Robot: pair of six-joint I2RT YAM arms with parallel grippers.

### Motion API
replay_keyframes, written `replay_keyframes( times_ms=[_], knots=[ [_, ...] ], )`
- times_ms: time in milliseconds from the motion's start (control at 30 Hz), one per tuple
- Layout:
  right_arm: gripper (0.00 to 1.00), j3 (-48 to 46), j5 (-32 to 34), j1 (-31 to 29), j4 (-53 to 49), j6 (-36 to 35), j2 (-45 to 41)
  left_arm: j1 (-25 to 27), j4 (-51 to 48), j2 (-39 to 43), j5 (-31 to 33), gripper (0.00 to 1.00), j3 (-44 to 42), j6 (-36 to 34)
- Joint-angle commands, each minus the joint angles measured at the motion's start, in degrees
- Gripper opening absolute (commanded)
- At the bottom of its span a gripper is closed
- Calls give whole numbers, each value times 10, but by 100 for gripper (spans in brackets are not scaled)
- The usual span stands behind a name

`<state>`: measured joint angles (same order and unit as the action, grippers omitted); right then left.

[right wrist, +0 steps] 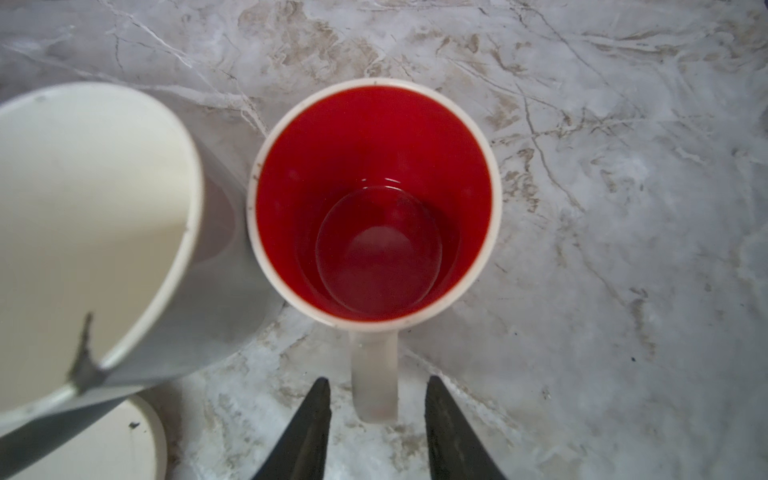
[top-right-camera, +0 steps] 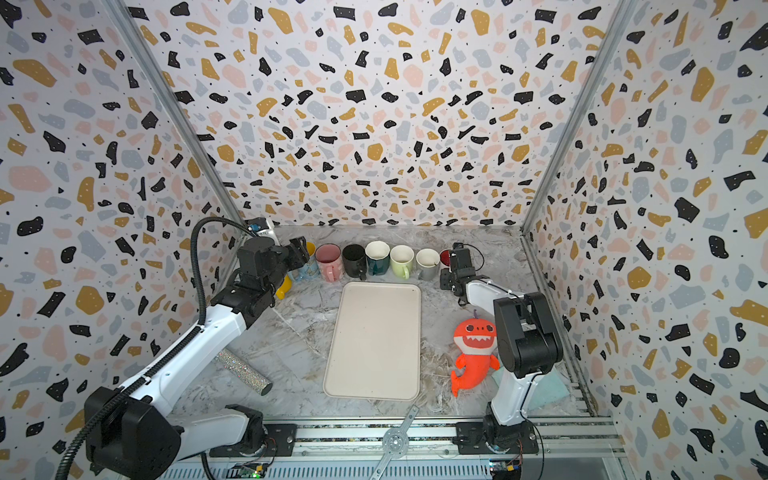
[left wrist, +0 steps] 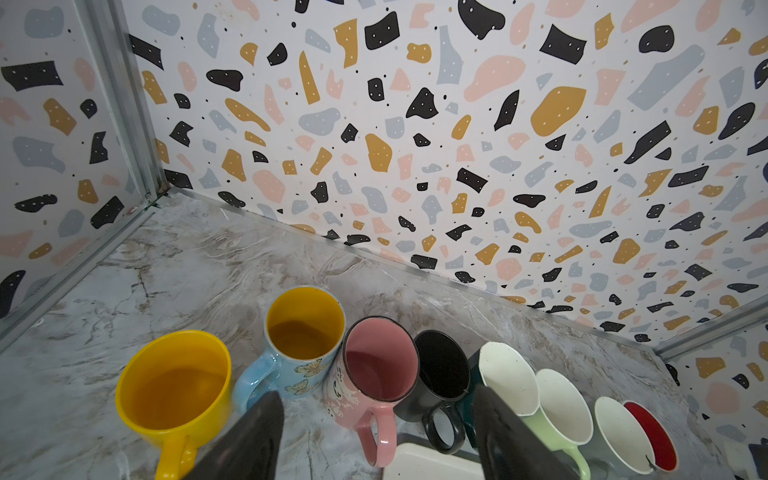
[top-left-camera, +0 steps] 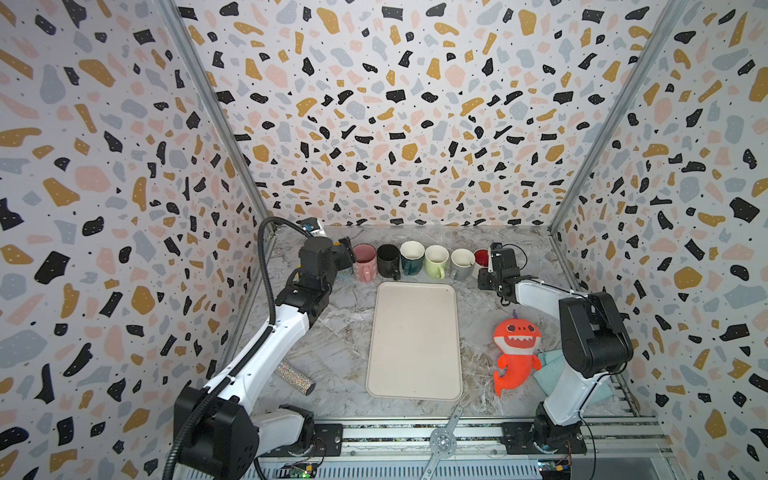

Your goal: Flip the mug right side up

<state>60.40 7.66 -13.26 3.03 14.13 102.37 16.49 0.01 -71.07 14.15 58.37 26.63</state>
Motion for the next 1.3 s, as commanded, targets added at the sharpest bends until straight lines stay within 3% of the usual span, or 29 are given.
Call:
replay_keyframes(
  times_ms=[0,67,167,233,333,433,567,800,1033,1167,1267],
  knots=[
    [46,-10,22,-1,-10,12,-51,-3,1,16,15,73,-3,-4],
    [52,-21,29,-1,-11,12,-83,-4,-6,21,40,73,-4,-16],
    [64,-33,36,1,-15,-2,-136,-4,-20,26,133,76,-8,-49],
    [99,-43,31,8,-12,-24,-169,-7,-18,24,230,85,-26,-73],
    [99,-81,38,23,27,-65,-216,-16,7,12,361,93,-70,-111],
    [99,-156,58,34,117,-97,-266,-30,100,8,425,95,-142,-134],
    [99,-249,47,54,232,-121,-292,-60,272,11,401,96,-262,-152],
    [99,-365,27,56,401,-136,-248,-77,551,44,316,97,-465,-208],
    [99,-494,-12,58,663,-166,-214,-88,734,-22,217,97,-538,-229],
    [99,-509,-19,59,721,-168,-174,-88,847,-124,197,97,-540,-245],
    [99,-487,-45,75,679,-157,-173,-89,696,-91,195,96,-494,-232]
  ],
)
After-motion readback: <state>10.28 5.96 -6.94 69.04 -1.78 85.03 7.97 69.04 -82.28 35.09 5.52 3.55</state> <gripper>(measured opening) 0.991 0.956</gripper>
